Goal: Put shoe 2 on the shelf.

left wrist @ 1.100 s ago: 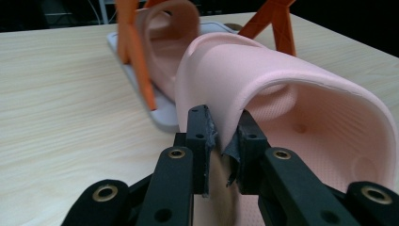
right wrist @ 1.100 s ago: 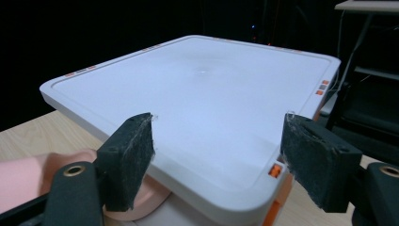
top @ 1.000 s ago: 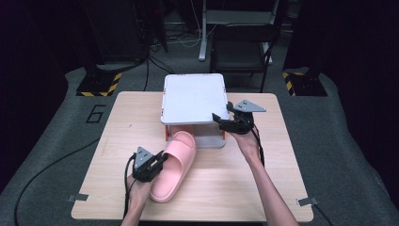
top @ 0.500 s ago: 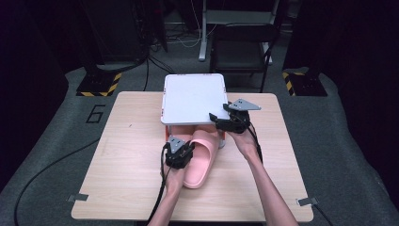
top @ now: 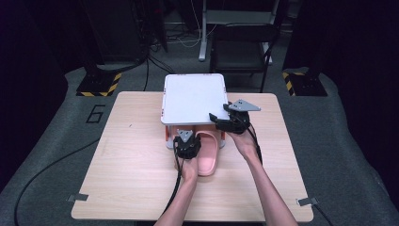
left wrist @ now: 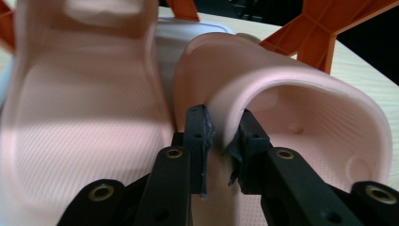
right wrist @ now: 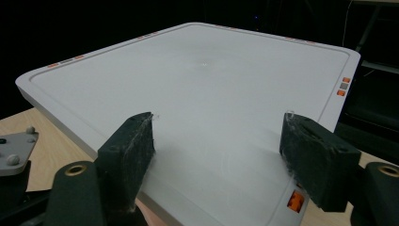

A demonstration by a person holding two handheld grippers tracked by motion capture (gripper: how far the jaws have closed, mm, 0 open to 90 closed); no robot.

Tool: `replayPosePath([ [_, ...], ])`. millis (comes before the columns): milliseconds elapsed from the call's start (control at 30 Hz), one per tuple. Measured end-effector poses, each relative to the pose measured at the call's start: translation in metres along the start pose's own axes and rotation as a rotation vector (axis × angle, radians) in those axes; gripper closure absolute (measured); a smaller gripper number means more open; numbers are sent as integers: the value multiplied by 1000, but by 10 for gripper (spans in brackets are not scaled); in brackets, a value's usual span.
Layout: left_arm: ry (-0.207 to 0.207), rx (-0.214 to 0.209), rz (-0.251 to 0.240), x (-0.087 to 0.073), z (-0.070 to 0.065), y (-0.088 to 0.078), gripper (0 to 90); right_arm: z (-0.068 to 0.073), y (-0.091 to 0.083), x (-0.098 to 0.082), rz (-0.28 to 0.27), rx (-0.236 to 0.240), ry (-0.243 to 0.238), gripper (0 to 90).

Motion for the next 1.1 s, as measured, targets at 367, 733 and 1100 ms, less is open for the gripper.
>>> replayPosePath([
  [367,229,-304,-13,4,38,-45,329,0,1,0,-3,0,-7,263],
  [733,425,-506,99,-27,52,-81,119,0,2,1,6,-9,3,263],
  [1100,536,-507,206,-42,37,-73,156,0,3,2,2,-8,-1,264],
])
Point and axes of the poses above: each handheld gripper's, and its own axes: y roughly forward along the jaws, x roughly out of its top, z roughly to its left, the point moved 1 cm from there along y, roughly forward along the jaws, and after that the axes turned 2 degrees about x, right-handed, at the moved point
